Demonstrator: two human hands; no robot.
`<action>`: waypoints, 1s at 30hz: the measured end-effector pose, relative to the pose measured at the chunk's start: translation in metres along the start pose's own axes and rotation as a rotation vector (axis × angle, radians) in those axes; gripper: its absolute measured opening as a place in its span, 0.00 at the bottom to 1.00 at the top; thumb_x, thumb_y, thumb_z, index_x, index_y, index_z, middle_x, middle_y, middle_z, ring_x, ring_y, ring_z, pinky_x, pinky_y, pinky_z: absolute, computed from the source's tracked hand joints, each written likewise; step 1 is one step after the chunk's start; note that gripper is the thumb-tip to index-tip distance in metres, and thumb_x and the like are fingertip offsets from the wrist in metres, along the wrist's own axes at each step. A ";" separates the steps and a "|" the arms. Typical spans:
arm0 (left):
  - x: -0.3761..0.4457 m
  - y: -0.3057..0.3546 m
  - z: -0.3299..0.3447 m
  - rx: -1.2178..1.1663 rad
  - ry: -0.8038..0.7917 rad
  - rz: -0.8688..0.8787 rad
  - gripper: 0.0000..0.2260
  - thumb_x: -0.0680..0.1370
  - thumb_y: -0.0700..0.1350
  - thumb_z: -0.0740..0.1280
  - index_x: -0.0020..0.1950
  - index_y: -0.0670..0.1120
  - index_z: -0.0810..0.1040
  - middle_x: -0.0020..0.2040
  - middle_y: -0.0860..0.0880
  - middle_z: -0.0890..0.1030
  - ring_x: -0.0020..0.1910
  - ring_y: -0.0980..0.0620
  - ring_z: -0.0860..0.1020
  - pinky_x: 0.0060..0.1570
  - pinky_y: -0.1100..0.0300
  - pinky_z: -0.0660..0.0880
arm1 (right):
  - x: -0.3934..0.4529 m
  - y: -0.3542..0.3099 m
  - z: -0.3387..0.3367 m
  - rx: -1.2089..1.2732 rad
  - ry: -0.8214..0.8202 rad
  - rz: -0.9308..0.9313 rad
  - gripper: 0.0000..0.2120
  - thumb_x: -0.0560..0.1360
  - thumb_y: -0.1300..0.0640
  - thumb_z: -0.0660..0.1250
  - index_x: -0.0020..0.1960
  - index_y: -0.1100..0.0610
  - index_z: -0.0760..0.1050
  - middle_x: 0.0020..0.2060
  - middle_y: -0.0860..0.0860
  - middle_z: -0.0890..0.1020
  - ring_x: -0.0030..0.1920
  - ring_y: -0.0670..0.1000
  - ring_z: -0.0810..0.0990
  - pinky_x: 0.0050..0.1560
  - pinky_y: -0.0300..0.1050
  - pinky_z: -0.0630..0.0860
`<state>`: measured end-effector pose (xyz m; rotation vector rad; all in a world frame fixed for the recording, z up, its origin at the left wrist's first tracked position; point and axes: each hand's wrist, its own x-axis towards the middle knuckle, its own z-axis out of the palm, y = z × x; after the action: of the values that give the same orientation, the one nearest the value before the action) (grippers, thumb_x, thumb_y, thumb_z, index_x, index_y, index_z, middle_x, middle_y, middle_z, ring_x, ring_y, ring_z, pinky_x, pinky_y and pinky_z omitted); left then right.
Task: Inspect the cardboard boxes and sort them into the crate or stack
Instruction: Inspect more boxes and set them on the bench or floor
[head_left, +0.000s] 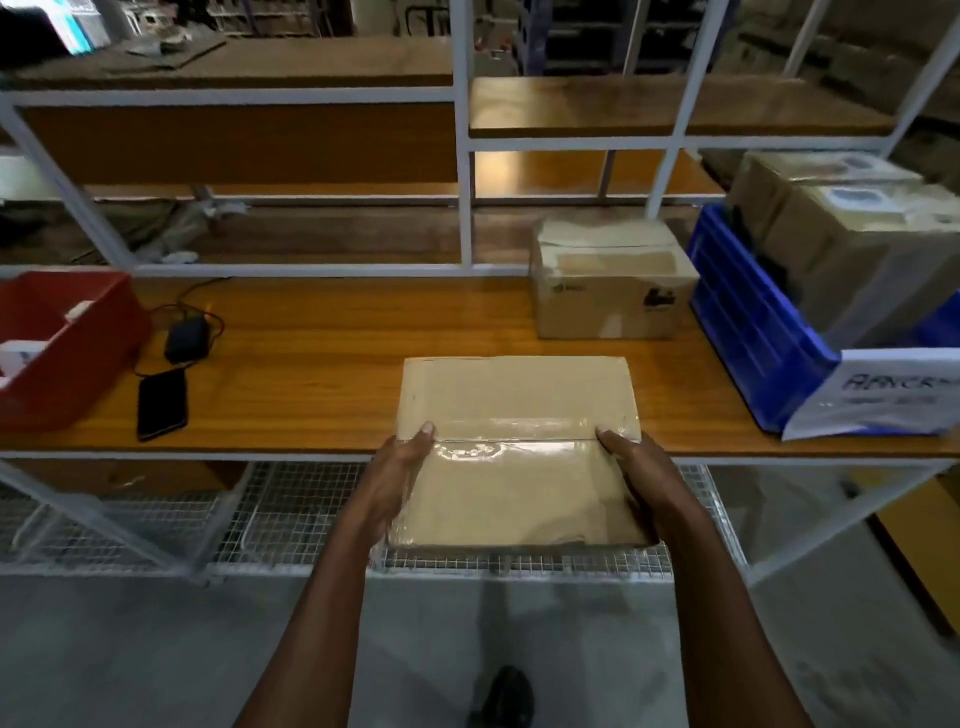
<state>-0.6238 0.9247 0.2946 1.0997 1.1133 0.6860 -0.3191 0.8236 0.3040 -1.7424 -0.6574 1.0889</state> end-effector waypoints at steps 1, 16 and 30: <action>0.013 0.004 0.000 0.007 0.000 -0.004 0.41 0.70 0.73 0.71 0.77 0.54 0.70 0.72 0.57 0.75 0.73 0.50 0.71 0.73 0.42 0.66 | 0.014 -0.006 0.000 0.000 0.003 0.002 0.20 0.78 0.40 0.70 0.66 0.46 0.78 0.57 0.49 0.85 0.55 0.56 0.84 0.50 0.54 0.81; 0.156 0.054 0.009 0.057 -0.066 -0.091 0.26 0.74 0.63 0.75 0.66 0.49 0.80 0.58 0.47 0.86 0.57 0.44 0.85 0.61 0.40 0.79 | 0.154 -0.077 0.002 -0.113 0.028 0.165 0.20 0.77 0.39 0.71 0.60 0.53 0.79 0.55 0.55 0.84 0.54 0.59 0.82 0.50 0.53 0.78; 0.207 0.073 0.021 0.257 0.004 -0.228 0.21 0.74 0.62 0.74 0.59 0.49 0.83 0.52 0.47 0.87 0.49 0.45 0.86 0.54 0.45 0.82 | 0.217 -0.109 0.015 -0.695 0.252 -0.201 0.35 0.74 0.44 0.75 0.78 0.50 0.67 0.73 0.55 0.72 0.72 0.59 0.71 0.69 0.57 0.73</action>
<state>-0.5296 1.1237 0.2917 1.1636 1.3327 0.3731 -0.2285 1.0492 0.3187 -2.2835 -1.1062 0.5050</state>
